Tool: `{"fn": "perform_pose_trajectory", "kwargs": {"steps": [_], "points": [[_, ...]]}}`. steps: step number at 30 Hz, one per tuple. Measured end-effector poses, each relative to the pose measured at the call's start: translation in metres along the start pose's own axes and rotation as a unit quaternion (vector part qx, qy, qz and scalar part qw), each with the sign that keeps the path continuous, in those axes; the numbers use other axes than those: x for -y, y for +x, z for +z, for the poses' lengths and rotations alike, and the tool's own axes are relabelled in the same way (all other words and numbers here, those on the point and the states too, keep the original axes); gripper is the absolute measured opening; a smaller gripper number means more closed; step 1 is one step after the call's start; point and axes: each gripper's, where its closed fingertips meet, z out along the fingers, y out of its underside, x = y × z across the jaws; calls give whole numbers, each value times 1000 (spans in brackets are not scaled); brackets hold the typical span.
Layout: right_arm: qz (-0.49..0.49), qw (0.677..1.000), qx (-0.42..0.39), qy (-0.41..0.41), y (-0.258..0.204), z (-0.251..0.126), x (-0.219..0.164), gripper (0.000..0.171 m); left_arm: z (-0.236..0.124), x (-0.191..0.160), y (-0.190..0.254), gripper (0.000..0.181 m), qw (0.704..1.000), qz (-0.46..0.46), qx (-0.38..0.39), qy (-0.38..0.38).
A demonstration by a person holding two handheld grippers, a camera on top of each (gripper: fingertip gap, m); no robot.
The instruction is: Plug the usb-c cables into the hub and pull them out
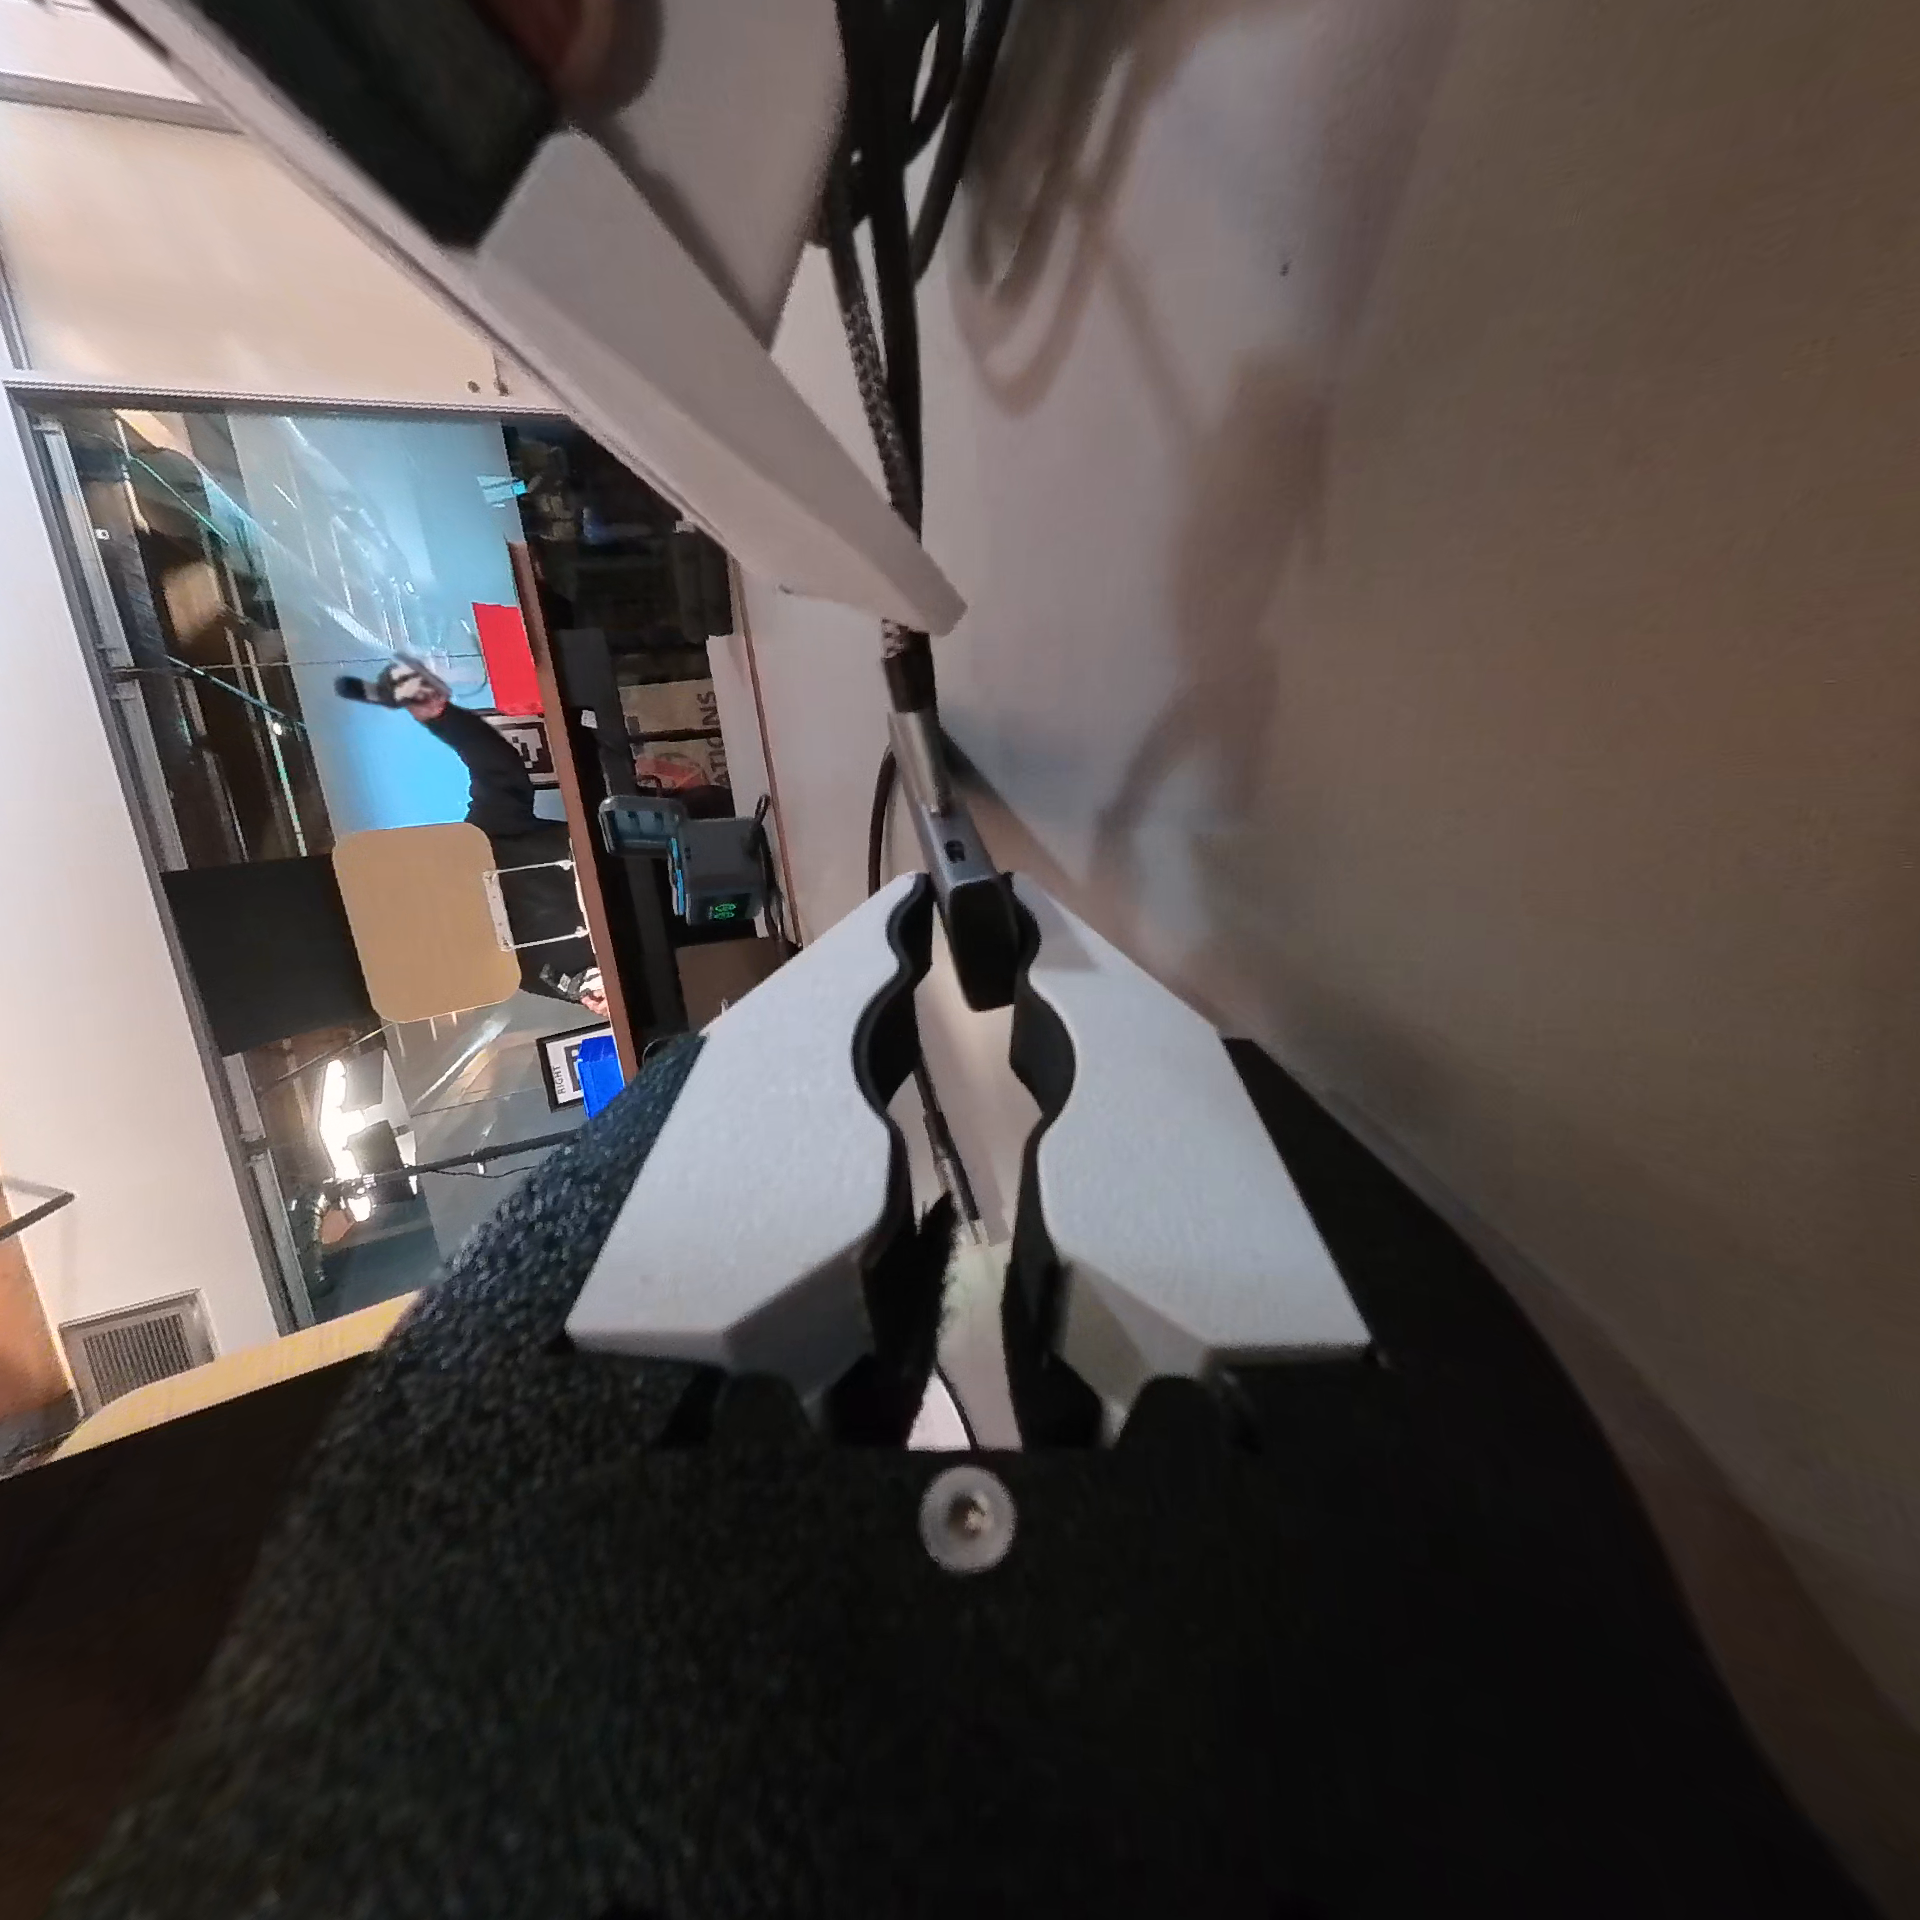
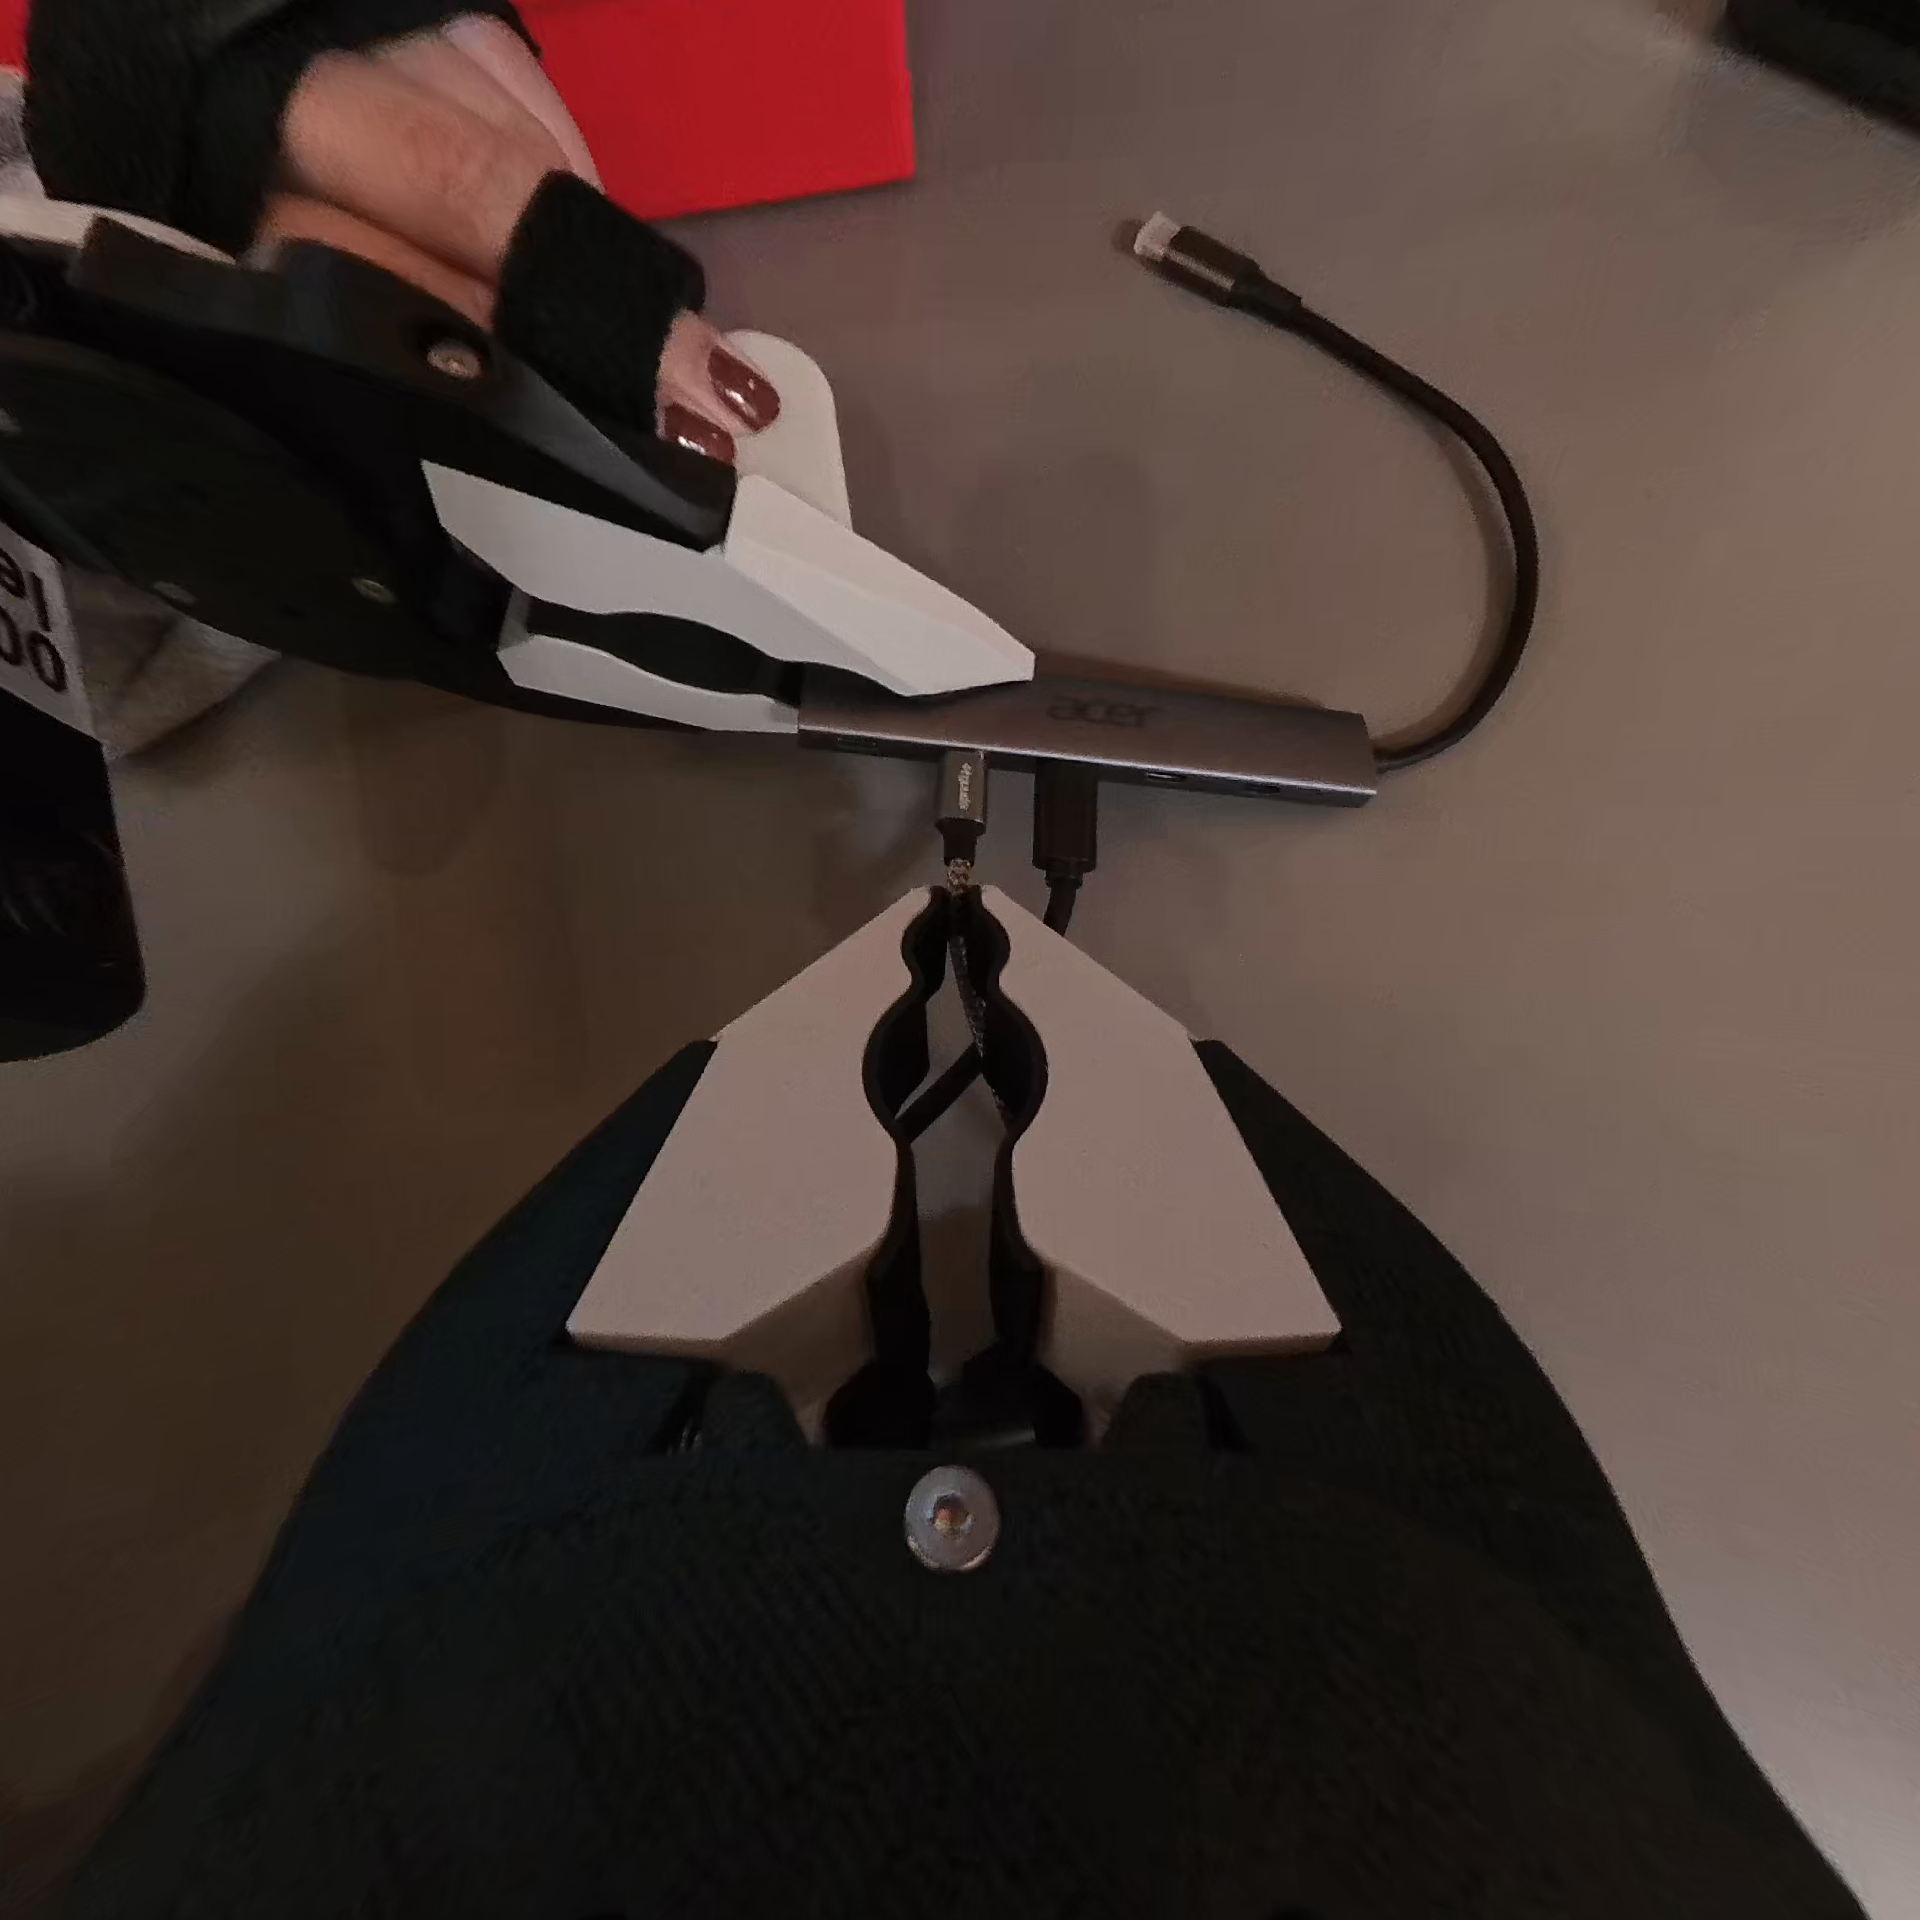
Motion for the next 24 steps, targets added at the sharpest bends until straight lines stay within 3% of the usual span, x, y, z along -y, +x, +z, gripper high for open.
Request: {"fn": "perform_pose_trajectory", "kwargs": {"steps": [9,12,15,18,24], "points": [[-13,999,-32,0,2,3,-2,0,0,0,-1,8,1000,-8,9,1],[-16,997,-69,21,4,-8,3,20,-1,0,-10,7,999,-32,24,16],[-94,985,-126,67,1,-28,17,39,-3,4,-13,7,999,3,39,25],[-173,976,-118,63,-14,-35,19,59,-11,12,-23,7,995,44,78,39],[-303,945,-122,-11,-4,-60,16,61,-29,32,-45,6,981,107,146,65]]}}
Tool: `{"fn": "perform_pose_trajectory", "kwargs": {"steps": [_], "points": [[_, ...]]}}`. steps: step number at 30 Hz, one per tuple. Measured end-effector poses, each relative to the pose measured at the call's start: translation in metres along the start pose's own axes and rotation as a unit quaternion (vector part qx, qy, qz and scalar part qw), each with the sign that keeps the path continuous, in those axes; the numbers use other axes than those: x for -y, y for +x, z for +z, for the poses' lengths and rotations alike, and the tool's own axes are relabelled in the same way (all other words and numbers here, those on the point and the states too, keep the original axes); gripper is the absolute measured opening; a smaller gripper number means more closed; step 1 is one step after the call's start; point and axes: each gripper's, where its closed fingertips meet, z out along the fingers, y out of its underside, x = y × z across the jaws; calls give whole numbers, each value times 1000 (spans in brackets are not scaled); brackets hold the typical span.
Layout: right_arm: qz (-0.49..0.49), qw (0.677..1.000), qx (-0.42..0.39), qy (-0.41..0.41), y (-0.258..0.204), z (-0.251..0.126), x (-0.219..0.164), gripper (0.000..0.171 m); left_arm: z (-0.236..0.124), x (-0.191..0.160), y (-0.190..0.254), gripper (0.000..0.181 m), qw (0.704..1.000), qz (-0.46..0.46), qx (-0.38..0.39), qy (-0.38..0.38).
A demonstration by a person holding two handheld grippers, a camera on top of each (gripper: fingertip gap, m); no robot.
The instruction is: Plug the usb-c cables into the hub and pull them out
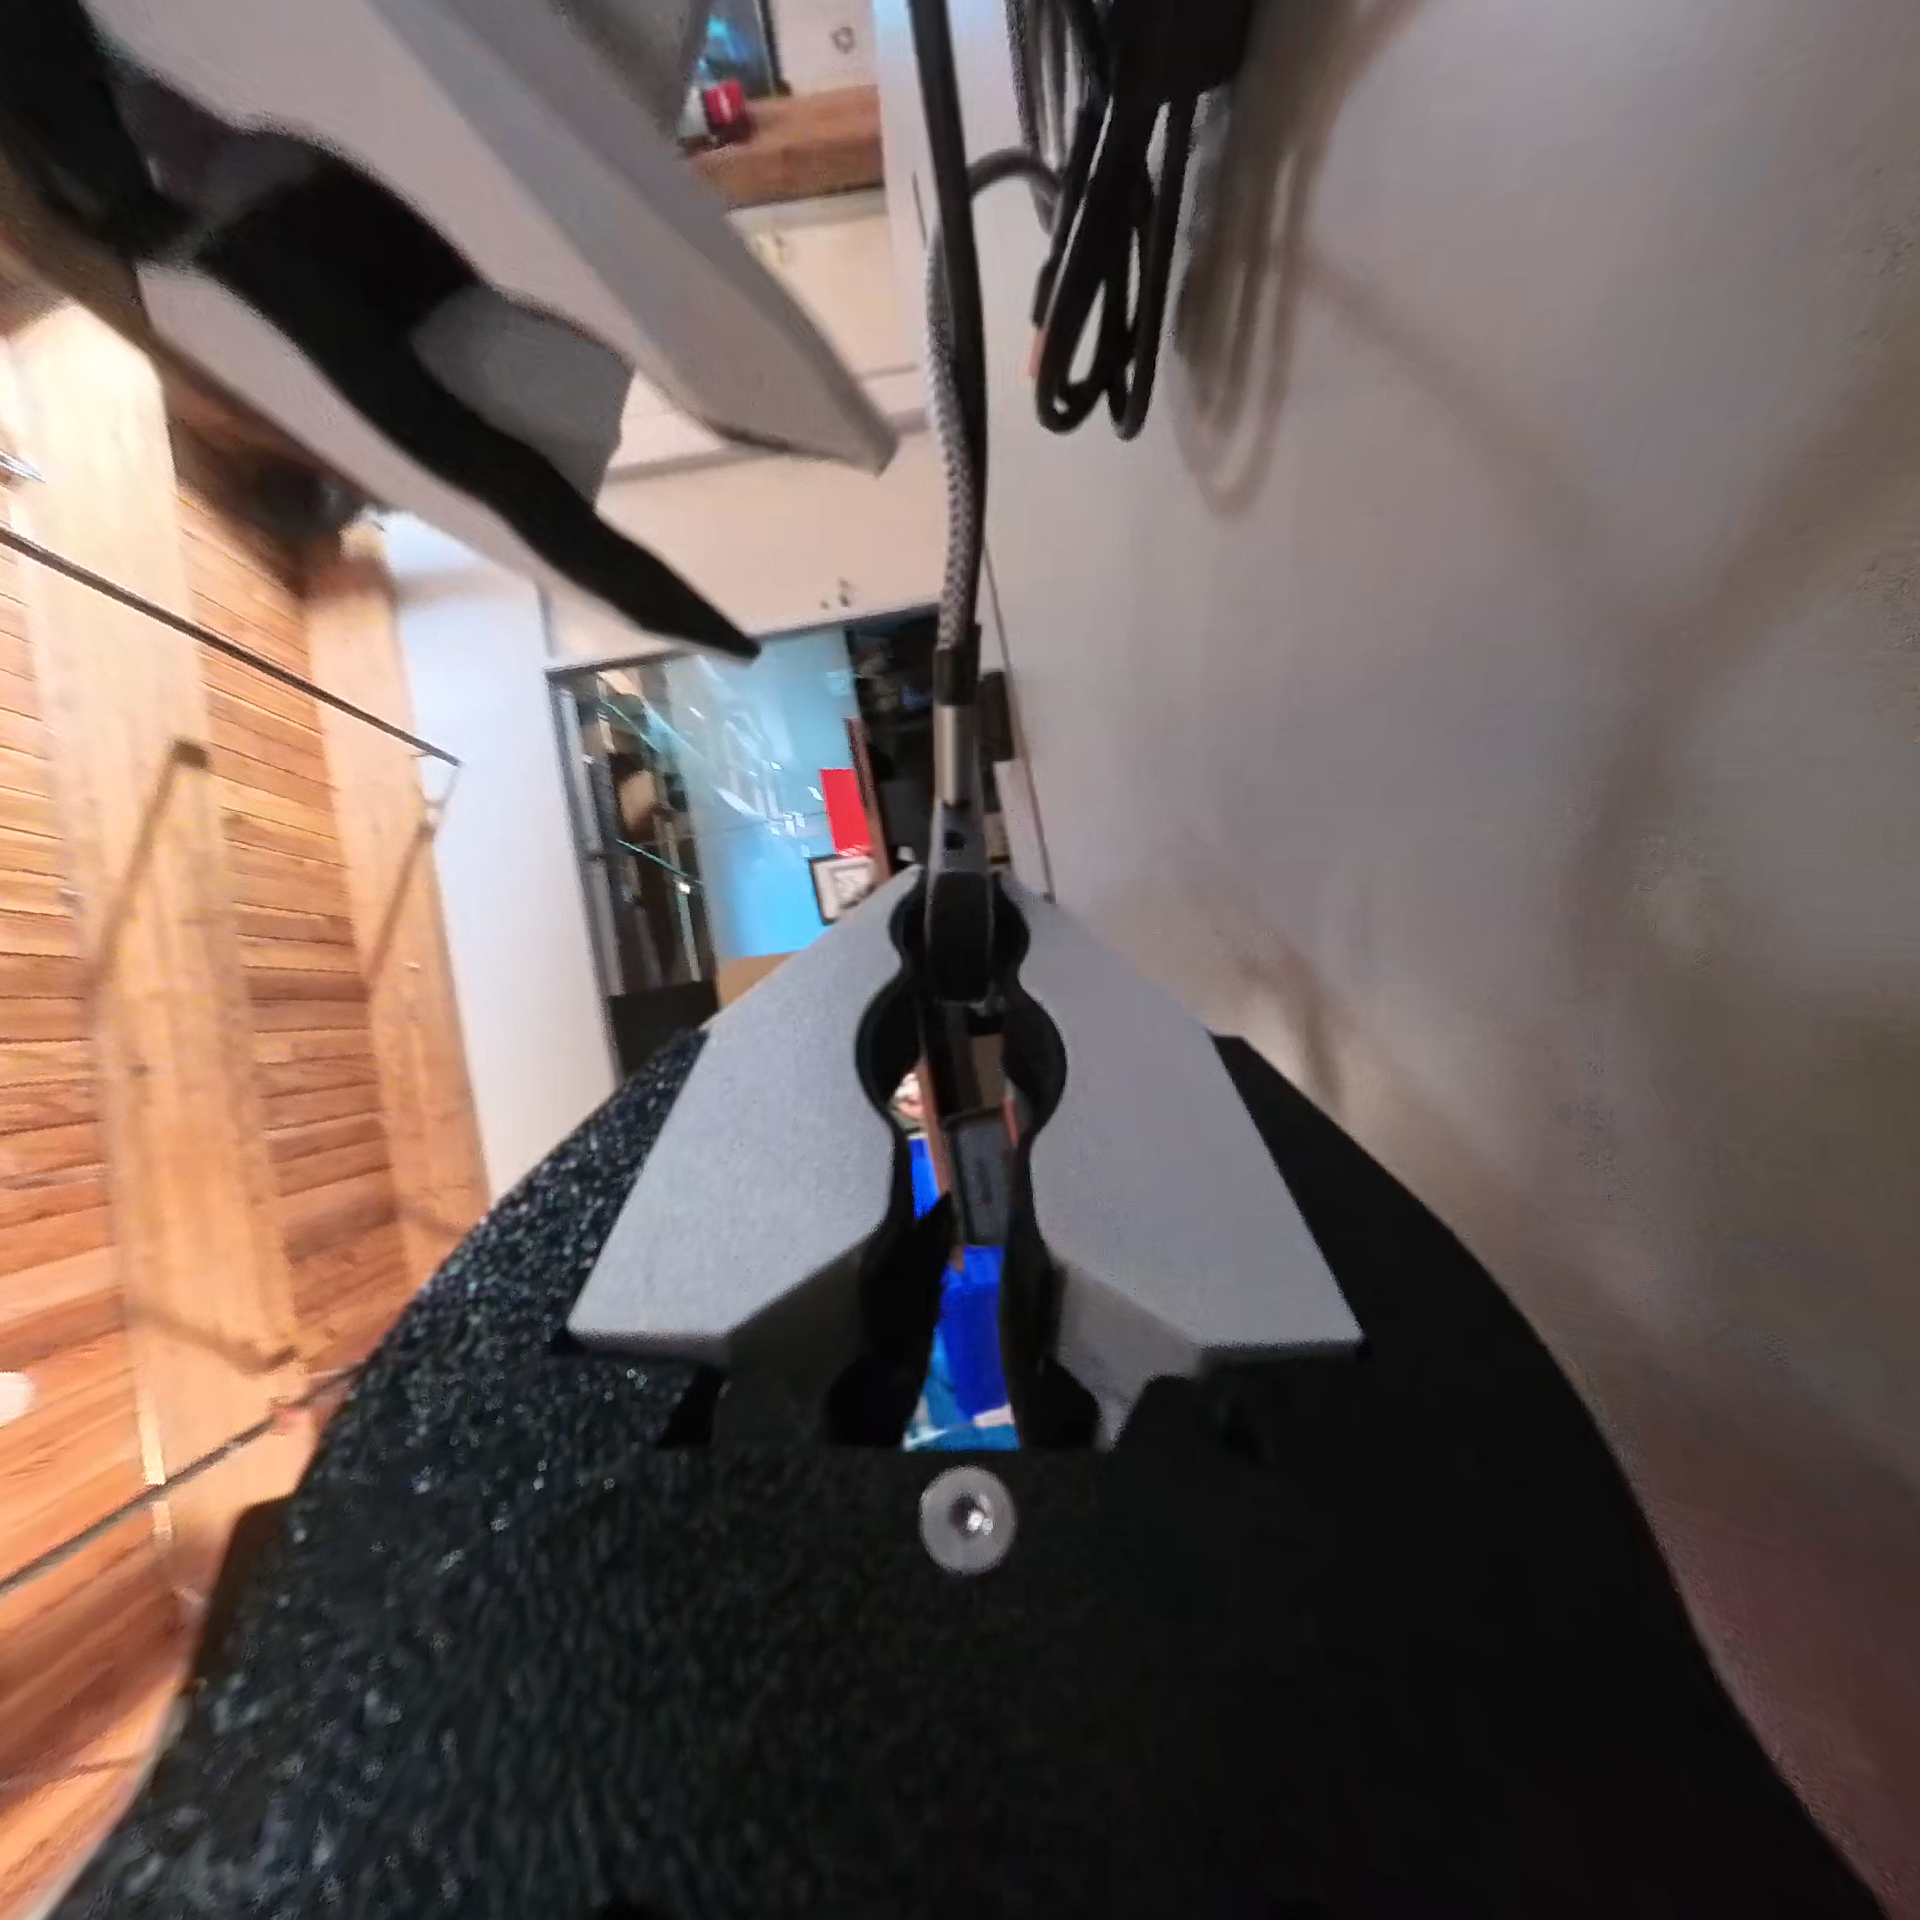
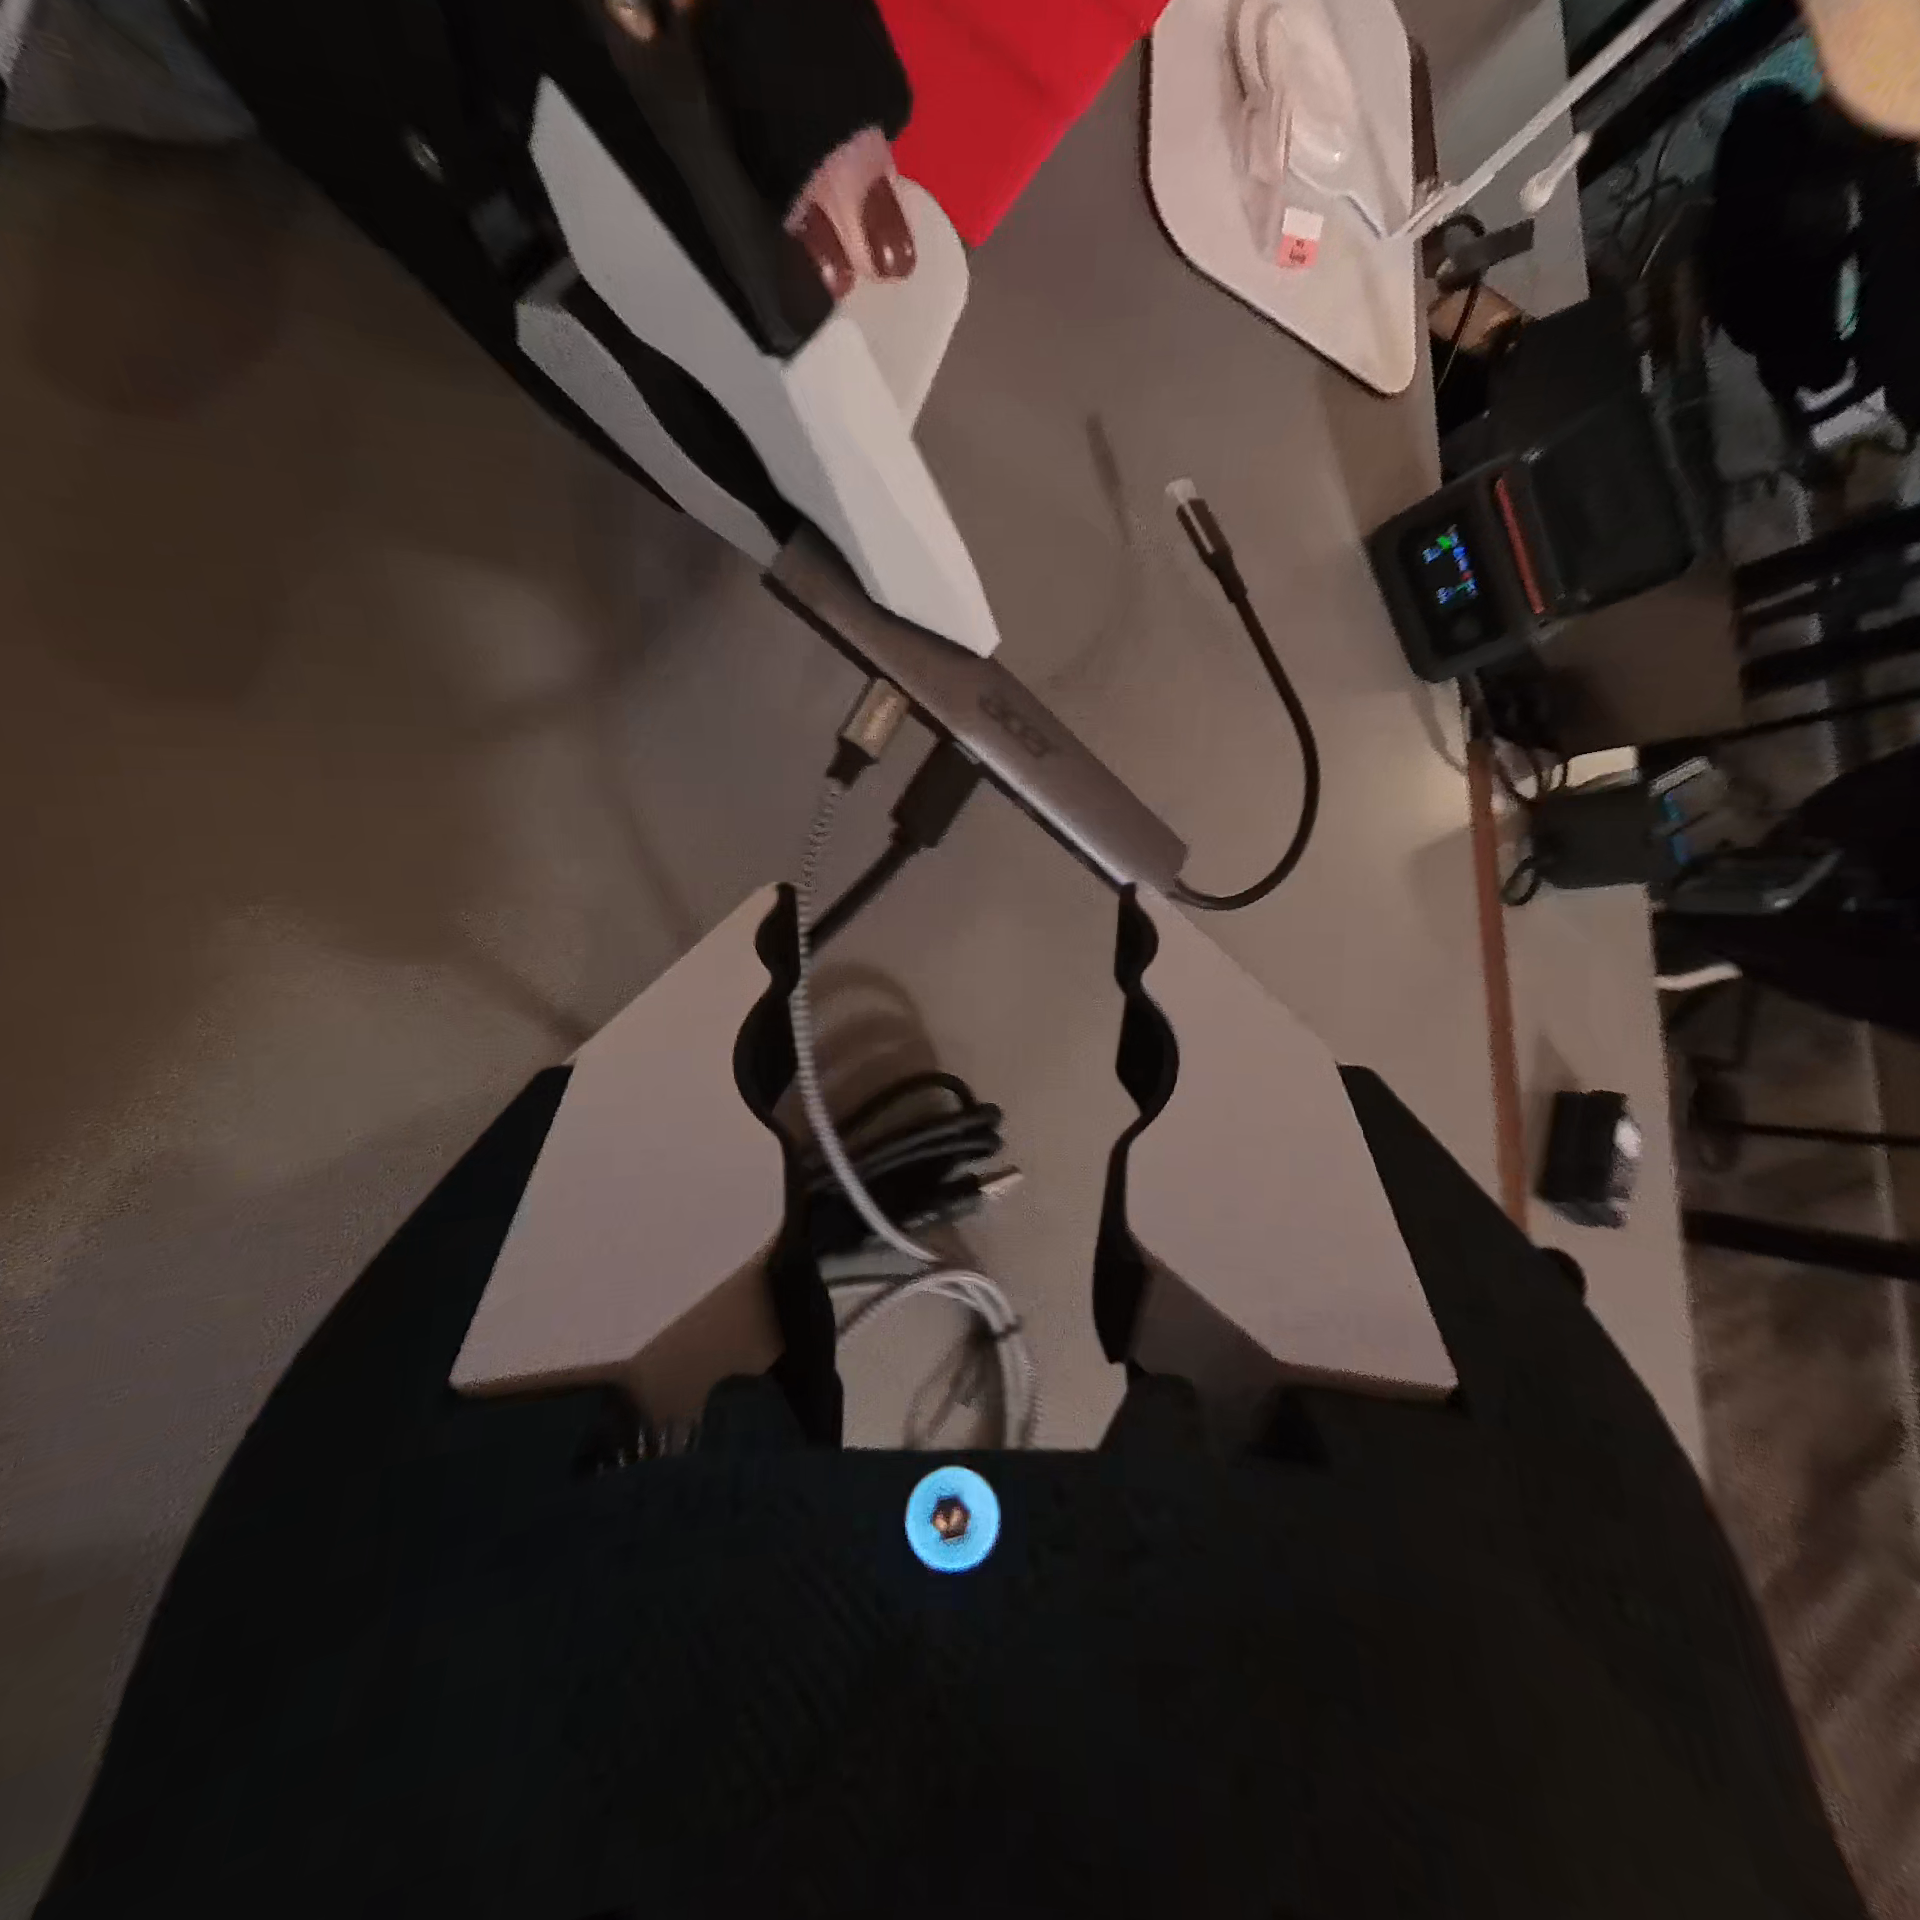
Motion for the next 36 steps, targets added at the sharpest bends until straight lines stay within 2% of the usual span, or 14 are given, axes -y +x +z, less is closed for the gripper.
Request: {"fn": "perform_pose_trajectory", "kwargs": {"steps": [3,6,11,13,14,16,18,21,26,30,31,36], "points": [[-70,996,45,-23,0,-5,1,58,-2,22,-10,6,999,46,20,15],[-161,979,81,-93,-8,1,-11,56,-5,44,-11,6,995,85,28,36],[-297,933,87,-185,-9,8,-31,55,-9,59,-20,6,992,96,53,55],[-307,927,88,-196,-5,8,-33,45,-9,62,-23,6,992,91,59,60],[-297,930,98,-194,-7,9,-33,25,-10,63,-22,6,993,79,55,66],[-282,932,104,-203,-8,8,-36,25,-7,62,-23,7,995,39,50,73],[-261,936,94,-219,-2,3,-39,24,-2,57,-21,9,995,-49,26,78],[-180,952,76,-236,9,-6,-51,23,4,43,-24,10,986,-148,12,72],[19,961,75,-267,6,-10,-84,23,5,50,-14,6,984,-152,-18,92],[96,962,115,-228,-17,-8,-86,24,11,61,3,7,987,-123,-56,87],[109,963,122,-216,-19,-9,-84,27,12,62,6,4,987,-119,-63,87],[209,949,184,-146,-30,-27,-59,90,13,65,16,0,984,-120,-95,92]]}}
